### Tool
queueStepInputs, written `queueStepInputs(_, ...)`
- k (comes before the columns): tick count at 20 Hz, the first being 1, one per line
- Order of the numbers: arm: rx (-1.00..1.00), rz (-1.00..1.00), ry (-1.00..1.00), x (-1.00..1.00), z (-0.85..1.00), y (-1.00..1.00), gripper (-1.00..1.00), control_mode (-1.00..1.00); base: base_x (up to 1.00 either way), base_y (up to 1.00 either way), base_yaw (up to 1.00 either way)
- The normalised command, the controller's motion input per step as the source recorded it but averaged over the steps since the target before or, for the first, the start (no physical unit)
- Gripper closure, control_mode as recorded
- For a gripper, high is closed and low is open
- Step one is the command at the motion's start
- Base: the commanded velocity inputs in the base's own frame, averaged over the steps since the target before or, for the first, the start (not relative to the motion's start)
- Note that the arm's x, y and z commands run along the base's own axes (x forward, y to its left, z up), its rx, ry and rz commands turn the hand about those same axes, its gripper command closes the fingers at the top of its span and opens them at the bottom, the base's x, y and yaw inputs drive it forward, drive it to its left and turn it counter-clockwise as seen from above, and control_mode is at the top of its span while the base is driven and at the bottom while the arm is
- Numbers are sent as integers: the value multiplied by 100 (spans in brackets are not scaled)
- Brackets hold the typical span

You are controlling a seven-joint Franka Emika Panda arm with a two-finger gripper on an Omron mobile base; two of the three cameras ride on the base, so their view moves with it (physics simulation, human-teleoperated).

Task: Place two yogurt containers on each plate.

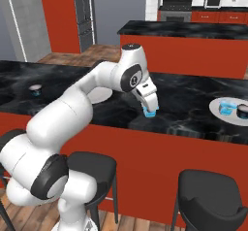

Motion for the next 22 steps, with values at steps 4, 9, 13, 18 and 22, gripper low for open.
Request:
queueStepInputs(4,0,0,0,33,-13,-17,-100,-100,0,0,0)
queueStepInputs(9,1,0,0,17,-7,-27,-100,-100,0,0,0)
queueStepInputs(13,0,0,0,3,-12,-18,-100,-100,0,0,0)
queueStepInputs(18,0,0,0,0,-14,-4,-100,-100,0,0,0)
queueStepInputs(22,0,0,0,0,-12,0,-100,-100,0,0,0)
